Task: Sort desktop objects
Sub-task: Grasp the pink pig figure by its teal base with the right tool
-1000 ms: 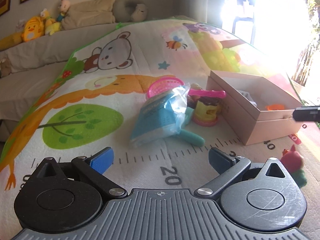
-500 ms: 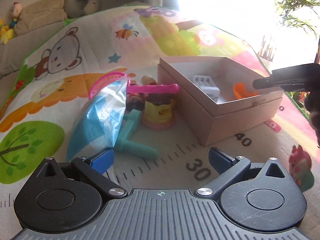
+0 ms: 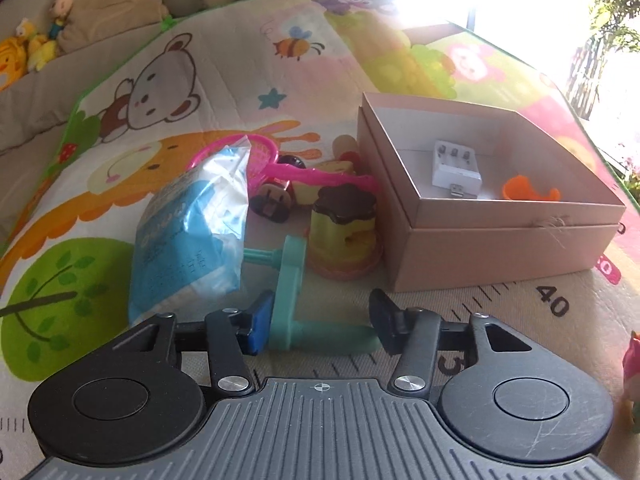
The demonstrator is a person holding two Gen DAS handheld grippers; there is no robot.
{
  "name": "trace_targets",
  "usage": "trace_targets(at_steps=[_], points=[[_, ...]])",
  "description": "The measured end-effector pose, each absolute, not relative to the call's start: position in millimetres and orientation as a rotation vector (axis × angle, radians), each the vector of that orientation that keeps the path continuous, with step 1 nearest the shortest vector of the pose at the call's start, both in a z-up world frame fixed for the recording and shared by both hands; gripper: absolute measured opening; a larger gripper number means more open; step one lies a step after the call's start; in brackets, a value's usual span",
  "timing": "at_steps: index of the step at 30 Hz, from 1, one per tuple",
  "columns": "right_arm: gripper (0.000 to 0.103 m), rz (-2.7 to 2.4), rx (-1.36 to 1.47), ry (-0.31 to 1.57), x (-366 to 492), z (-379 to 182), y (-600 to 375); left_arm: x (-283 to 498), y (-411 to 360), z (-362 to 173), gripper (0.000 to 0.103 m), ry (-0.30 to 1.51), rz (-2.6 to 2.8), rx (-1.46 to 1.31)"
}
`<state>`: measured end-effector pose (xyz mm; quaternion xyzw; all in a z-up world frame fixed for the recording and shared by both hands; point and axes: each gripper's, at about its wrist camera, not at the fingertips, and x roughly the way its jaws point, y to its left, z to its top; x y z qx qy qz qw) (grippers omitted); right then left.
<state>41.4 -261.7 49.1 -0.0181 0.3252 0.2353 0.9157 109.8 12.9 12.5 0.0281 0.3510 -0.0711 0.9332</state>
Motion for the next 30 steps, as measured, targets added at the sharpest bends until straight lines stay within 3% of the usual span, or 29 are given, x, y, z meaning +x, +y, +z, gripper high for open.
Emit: trace_targets(at_steps=[2, 9, 12, 14, 19, 26, 30], points=[[0.069, 0.517, -0.088, 0.682, 24.4, 41.0, -250.9, 96.7, 13.7, 14.8, 0.024, 0.713, -0.164, 0.069], [0.072, 0.514, -0.165, 0.685, -3.2, 21.5, -228.9, 28.2, 14.2, 16.5, 0.024, 0.716, -0.276, 0.137], [0.072, 0.501, -0.149, 0.703, 0.8, 19.9, -229.9, 7.5, 19.8, 17.3, 0.030, 0.707, -0.261, 0.146], [0.071, 0.521, -0.140, 0.705, 1.3, 20.5, -226.6, 0.6, 25.3, 18.0, 0.054, 0.678, -0.184, 0.185], [0.071, 0.599, -0.146, 0.681, -3.3, 20.4, -200.1, -1.4, 42.0, 20.4, 0.074, 0.648, -0.023, 0.249], [0.072, 0.581, -0.157, 0.683, -0.7, 13.0, -194.1, -20.7, 63.4, 30.8, 0.088, 0.687, -0.086, 0.080], [0.074, 0.537, -0.130, 0.698, 4.4, 8.6, -202.5, -15.5, 53.8, 26.4, 0.088, 0.740, -0.161, 0.011]])
